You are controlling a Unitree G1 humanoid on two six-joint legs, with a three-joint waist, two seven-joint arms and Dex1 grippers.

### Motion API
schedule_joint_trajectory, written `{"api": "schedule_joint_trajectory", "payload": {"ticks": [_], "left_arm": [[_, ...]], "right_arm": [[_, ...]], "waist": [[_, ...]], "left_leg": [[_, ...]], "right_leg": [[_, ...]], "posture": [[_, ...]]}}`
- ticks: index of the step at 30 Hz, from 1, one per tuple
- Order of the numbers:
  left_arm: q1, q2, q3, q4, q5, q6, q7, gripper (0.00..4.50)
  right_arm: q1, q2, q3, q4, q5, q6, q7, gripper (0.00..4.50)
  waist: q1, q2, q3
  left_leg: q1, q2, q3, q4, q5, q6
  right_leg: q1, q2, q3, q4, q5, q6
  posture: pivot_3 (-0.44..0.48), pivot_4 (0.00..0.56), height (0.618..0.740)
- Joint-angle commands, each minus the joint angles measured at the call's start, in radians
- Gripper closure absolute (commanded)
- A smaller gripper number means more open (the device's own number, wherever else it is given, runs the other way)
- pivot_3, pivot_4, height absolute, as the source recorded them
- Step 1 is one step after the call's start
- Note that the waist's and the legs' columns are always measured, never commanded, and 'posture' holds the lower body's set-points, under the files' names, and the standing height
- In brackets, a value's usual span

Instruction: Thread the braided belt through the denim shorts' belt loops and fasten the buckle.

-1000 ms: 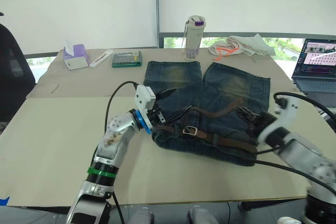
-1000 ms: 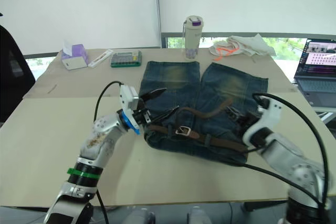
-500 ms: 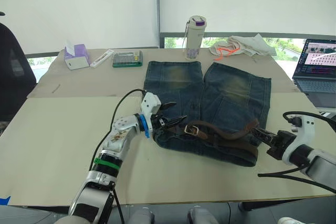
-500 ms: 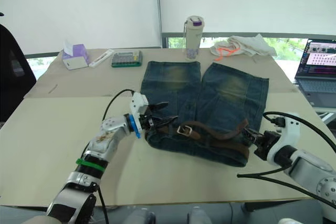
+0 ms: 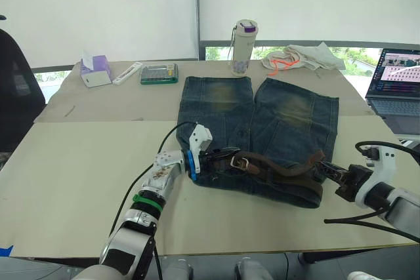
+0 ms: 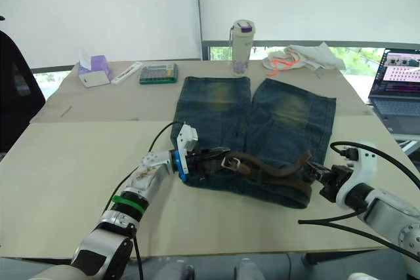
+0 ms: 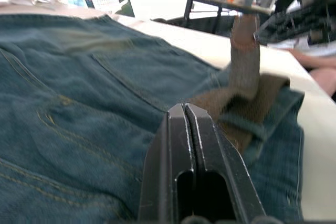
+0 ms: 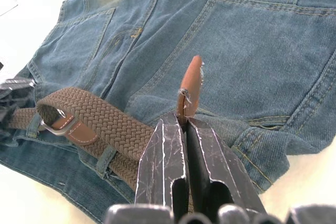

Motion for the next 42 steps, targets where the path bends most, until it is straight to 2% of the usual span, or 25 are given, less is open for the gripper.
{"api": "schedule_joint_trajectory", "payload": {"ticks": [1, 6, 10, 15, 19, 22, 27, 31, 35, 42], "left_arm": [[0.0, -0.005, -0.042, 0.043, 0.059, -0.057, -0.024, 4.47], [-0.018, -0.011, -0.077, 0.139, 0.146, -0.088, 0.023, 4.47], [-0.034, 0.002, -0.151, 0.215, 0.247, -0.099, 0.023, 4.47], [-0.03, 0.013, -0.2, 0.236, 0.3, -0.075, 0.001, 4.47], [-0.029, 0.006, -0.197, 0.241, 0.303, -0.017, 0.024, 4.47], [-0.034, 0.002, -0.197, 0.247, 0.314, -0.002, 0.057, 4.47], [-0.024, -0.004, -0.188, 0.24, 0.296, 0.03, 0.058, 4.47], [-0.013, -0.001, -0.183, 0.232, 0.29, 0.051, 0.057, 4.47], [0.01, -0.018, -0.125, 0.172, 0.204, 0.094, 0.023, 4.47], [0.053, -0.04, -0.009, -0.044, 0.053, 0.123, 0.019, 4.47]], "right_arm": [[0.0, -0.009, -0.047, -0.04, 0.013, -0.009, 0.001, 4.5], [-0.002, -0.014, -0.056, -0.051, 0.033, -0.004, -0.003, 4.5], [0.007, -0.036, -0.068, -0.061, 0.046, 0.006, 0.02, 4.5], [0.005, -0.075, -0.141, -0.043, 0.082, 0.008, 0.02, 4.5], [-0.023, -0.084, -0.203, -0.029, 0.182, -0.004, -0.001, 4.5], [-0.045, -0.089, -0.249, -0.002, 0.268, -0.022, -0.027, 4.5], [-0.077, -0.076, -0.314, 0.056, 0.376, -0.073, -0.059, 4.5], [-0.117, -0.051, -0.318, 0.058, 0.47, -0.117, -0.102, 4.5], [-0.124, -0.016, -0.233, 0.016, 0.466, -0.12, -0.122, 4.5], [-0.152, 0.023, -0.11, -0.008, 0.429, -0.141, -0.155, 4.5]], "waist": [[0.0, 0.0, 0.0], [0.002, 0.0, -0.001], [0.005, 0.002, -0.002], [0.008, 0.003, -0.004], [0.01, 0.003, -0.004], [0.012, 0.003, -0.004], [0.021, 0.003, -0.004], [0.022, 0.003, -0.004], [0.02, 0.004, -0.005], [0.009, 0.007, -0.005]], "left_leg": [[0.0, 0.0, 0.0, 0.0, 0.0, 0.0], [0.0, 0.0, 0.0, 0.0, 0.0, 0.0], [0.001, 0.0, 0.0, 0.001, -0.001, 0.001], [0.001, -0.001, 0.0, 0.001, -0.002, 0.004], [0.007, 0.0, 0.0, 0.001, -0.006, 0.009], [0.008, 0.0, 0.0, 0.002, -0.006, 0.01], [0.007, -0.001, -0.002, 0.005, -0.006, 0.01], [0.005, -0.001, -0.001, 0.006, -0.007, 0.011], [0.003, -0.001, -0.002, 0.006, -0.007, 0.011], [0.002, 0.0, -0.002, 0.006, -0.008, 0.013]], "right_leg": [[0.0, 0.0, 0.0, 0.0, 0.0, 0.0], [0.001, 0.0, 0.0, 0.0, 0.0, 0.0], [0.003, 0.0, 0.0, 0.0, -0.002, 0.003], [0.007, 0.0, 0.0, -0.001, -0.003, 0.005], [0.017, 0.0, 0.0, -0.003, -0.006, 0.01], [0.018, -0.001, 0.0, -0.003, -0.007, 0.012], [0.018, -0.001, 0.001, -0.003, -0.007, 0.012], [0.018, -0.003, 0.002, -0.003, -0.007, 0.011], [0.018, -0.003, 0.002, -0.003, -0.007, 0.012], [0.015, -0.002, 0.003, -0.002, -0.006, 0.01]], "posture": [[0.0, 0.15, 0.74], [0.0, 0.15, 0.74], [0.0, 0.15, 0.74], [0.0, 0.15, 0.74], [0.0, 0.15, 0.74], [0.0, 0.15, 0.74], [0.0, 0.15, 0.74], [0.0, 0.15, 0.74], [0.0, 0.15, 0.74], [0.0, 0.15, 0.74]]}}
